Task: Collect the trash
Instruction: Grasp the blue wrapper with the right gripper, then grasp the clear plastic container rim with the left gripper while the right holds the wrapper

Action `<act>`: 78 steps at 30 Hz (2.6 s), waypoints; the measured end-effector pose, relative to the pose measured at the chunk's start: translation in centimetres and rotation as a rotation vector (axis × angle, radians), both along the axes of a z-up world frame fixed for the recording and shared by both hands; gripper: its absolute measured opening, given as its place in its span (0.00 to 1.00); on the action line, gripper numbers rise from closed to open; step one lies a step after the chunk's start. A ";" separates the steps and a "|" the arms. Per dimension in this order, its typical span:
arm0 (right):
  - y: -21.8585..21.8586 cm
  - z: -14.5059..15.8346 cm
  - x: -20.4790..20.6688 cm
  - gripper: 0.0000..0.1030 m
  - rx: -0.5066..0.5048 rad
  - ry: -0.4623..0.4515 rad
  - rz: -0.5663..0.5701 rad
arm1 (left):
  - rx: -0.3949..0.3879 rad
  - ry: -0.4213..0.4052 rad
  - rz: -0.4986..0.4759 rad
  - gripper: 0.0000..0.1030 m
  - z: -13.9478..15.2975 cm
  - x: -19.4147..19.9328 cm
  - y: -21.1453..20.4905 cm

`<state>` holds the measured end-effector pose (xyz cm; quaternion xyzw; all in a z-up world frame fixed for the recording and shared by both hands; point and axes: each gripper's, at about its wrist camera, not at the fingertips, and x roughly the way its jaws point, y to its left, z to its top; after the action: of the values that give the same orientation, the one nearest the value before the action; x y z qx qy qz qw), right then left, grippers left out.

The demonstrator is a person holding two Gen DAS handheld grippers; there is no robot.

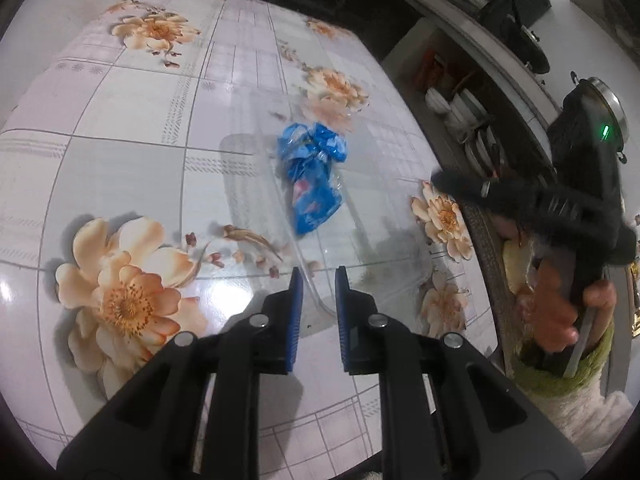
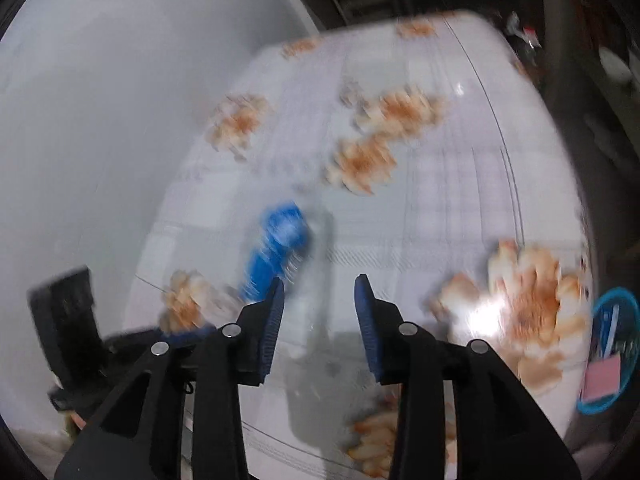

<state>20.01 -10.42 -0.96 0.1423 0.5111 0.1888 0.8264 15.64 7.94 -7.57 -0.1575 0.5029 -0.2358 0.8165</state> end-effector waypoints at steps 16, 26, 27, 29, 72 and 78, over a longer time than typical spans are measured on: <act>9.0 -5.2 5.8 0.45 -0.262 0.127 0.103 | -0.019 -0.035 -0.005 0.13 0.2 -0.4 -0.2; 8.2 -3.7 5.0 0.21 -0.196 0.064 0.084 | 0.004 -0.051 0.002 0.13 0.4 -0.1 -0.4; 7.8 -3.2 4.7 0.21 -0.182 0.048 0.077 | 0.006 -0.052 0.002 0.13 0.4 -0.1 -0.5; 6.5 -1.6 3.8 0.21 -0.150 0.002 0.045 | 0.018 -0.053 0.003 0.14 0.4 0.1 -0.6; -5.0 -6.1 -4.4 0.21 0.017 0.027 -0.249 | 0.190 -0.104 0.123 0.02 0.1 2.7 -2.9; -6.3 -5.7 -5.4 0.21 0.039 0.015 -0.276 | 0.167 -0.125 0.103 0.02 1.2 2.3 -4.2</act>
<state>14.62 -16.68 -6.70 0.2287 0.4892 0.0820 0.8376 17.89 3.73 -6.41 -0.0995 0.4603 -0.1603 0.8675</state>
